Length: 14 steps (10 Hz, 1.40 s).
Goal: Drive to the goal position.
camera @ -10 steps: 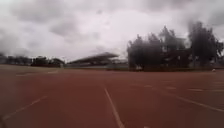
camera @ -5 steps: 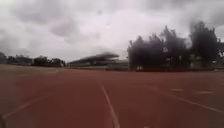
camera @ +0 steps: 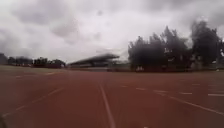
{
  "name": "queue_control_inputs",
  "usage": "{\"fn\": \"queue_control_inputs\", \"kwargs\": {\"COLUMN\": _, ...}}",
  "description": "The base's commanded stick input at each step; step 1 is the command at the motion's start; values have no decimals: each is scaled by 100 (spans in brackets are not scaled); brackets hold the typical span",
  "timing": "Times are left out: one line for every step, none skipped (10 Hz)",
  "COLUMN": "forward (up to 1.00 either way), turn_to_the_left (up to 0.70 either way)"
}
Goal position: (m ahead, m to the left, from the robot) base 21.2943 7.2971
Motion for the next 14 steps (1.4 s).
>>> {"fn": "queue_control_inputs", "kwargs": {"forward": 70, "turn_to_the_left": 0}}
{"fn": "queue_control_inputs", "kwargs": {"forward": 70, "turn_to_the_left": 0}}
{"fn": "queue_control_inputs", "kwargs": {"forward": 70, "turn_to_the_left": 0}}
{"fn": "queue_control_inputs", "kwargs": {"forward": 70, "turn_to_the_left": 0}}
{"fn": "queue_control_inputs", "kwargs": {"forward": 70, "turn_to_the_left": 0}}
{"fn": "queue_control_inputs", "kwargs": {"forward": 70, "turn_to_the_left": 0}}
{"fn": "queue_control_inputs", "kwargs": {"forward": 70, "turn_to_the_left": 0}}
{"fn": "queue_control_inputs", "kwargs": {"forward": 70, "turn_to_the_left": 0}}
{"fn": "queue_control_inputs", "kwargs": {"forward": 70, "turn_to_the_left": 0}}
{"fn": "queue_control_inputs", "kwargs": {"forward": 70, "turn_to_the_left": 0}}
{"fn": "queue_control_inputs", "kwargs": {"forward": 70, "turn_to_the_left": 0}}
{"fn": "queue_control_inputs", "kwargs": {"forward": 70, "turn_to_the_left": 0}}
{"fn": "queue_control_inputs", "kwargs": {"forward": 70, "turn_to_the_left": 0}}
{"fn": "queue_control_inputs", "kwargs": {"forward": 70, "turn_to_the_left": 0}}
